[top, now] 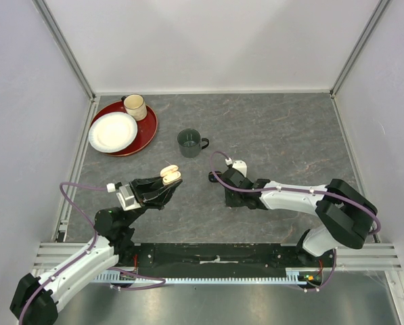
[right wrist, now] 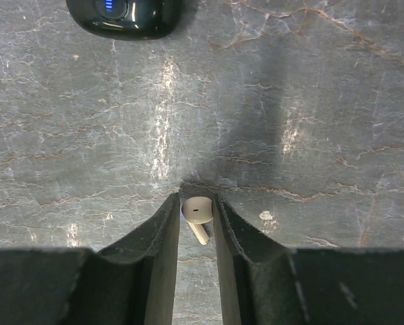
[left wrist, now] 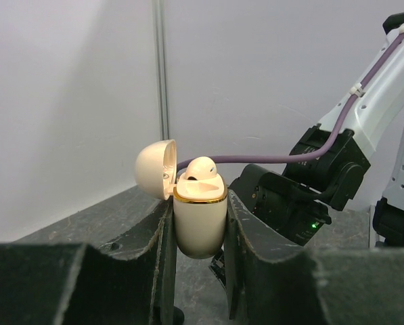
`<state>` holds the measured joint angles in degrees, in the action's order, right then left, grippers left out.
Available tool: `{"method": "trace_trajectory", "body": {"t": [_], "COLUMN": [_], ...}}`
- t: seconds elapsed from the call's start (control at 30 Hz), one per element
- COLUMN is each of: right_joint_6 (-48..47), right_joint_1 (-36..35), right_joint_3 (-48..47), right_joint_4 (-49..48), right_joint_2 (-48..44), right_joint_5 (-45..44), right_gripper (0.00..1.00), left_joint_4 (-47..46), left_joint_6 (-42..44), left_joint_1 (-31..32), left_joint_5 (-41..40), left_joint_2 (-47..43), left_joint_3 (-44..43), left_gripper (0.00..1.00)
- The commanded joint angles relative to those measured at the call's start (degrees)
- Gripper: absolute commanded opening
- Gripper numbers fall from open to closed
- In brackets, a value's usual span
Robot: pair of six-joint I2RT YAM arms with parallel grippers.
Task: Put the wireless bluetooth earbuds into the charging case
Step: Pick up the earbud from the center of the board.
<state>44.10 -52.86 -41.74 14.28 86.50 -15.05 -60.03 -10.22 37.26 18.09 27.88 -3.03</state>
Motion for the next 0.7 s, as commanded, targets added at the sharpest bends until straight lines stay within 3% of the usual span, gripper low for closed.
{"method": "trace_trajectory", "body": {"t": [0.0,0.33,0.67], "right_joint_6": [-1.6,-2.3,-1.0], "right_joint_1": [0.2,0.2,0.0], "right_joint_3": [0.1,-0.6,-1.6], "right_joint_4": [5.4,6.7,5.6], "right_joint_2": [3.1,3.6,-4.4], "right_joint_5": [0.6,-0.2,-2.2], "right_gripper": [0.34,0.24,0.03], "left_joint_4": [-1.3,-0.9,-0.6], "left_joint_6": [1.3,1.4,1.3], "left_joint_1": [-0.1,-0.1,-0.1], "left_joint_5": [-1.4,-1.7,-1.7], "left_joint_2": [-0.9,-1.3,-1.1], "left_joint_3": [1.4,1.4,1.2], "left_gripper": [0.02,0.02,0.02]}}
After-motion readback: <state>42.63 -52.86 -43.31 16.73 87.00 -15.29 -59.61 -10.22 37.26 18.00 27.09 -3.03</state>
